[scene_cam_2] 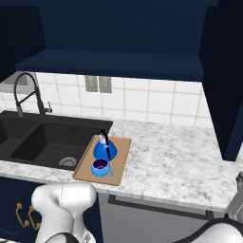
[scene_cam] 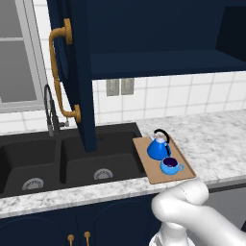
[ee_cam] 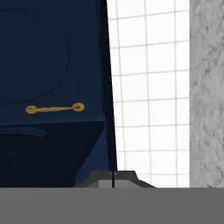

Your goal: Pick the kettle from the counter and place it on the tray. Then pick the mug from the cabinet and place it on the tray. Then close the cabinet doors.

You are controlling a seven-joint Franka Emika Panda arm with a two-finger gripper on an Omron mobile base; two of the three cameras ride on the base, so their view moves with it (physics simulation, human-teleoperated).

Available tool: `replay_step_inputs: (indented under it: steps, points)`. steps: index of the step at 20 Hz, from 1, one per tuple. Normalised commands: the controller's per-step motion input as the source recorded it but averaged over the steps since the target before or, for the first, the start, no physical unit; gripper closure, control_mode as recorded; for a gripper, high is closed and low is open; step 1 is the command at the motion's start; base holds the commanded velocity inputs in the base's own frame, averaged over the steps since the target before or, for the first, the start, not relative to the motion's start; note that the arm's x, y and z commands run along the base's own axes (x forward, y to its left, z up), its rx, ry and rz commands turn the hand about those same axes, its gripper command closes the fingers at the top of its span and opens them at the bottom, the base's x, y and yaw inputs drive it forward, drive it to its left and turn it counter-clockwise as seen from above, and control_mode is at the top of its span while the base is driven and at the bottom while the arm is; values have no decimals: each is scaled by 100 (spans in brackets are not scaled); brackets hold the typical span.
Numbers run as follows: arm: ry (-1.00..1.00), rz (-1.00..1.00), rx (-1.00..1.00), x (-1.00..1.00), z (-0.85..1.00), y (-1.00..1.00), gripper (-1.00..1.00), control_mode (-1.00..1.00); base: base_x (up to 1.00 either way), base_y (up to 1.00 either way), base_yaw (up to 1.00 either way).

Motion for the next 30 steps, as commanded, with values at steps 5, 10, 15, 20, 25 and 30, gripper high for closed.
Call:
replay_step_inputs:
  steps: [5,10,15,20,25,30]
  points:
    - [-38,-3,6,46,-2,-15,100,-100,0,0,0]
    - [-10,-3,5,15,27,-13,100,-100,0,0,0]
    - [-13,-2,7,14,13,-14,100,-100,0,0,0]
    - [-10,2,-1,17,44,0,100,-100,0,0,0]
    - [-8,18,-11,1,42,2,100,-100,0,0,0]
    - [-7,23,-24,0,22,10,100,-100,0,0,0]
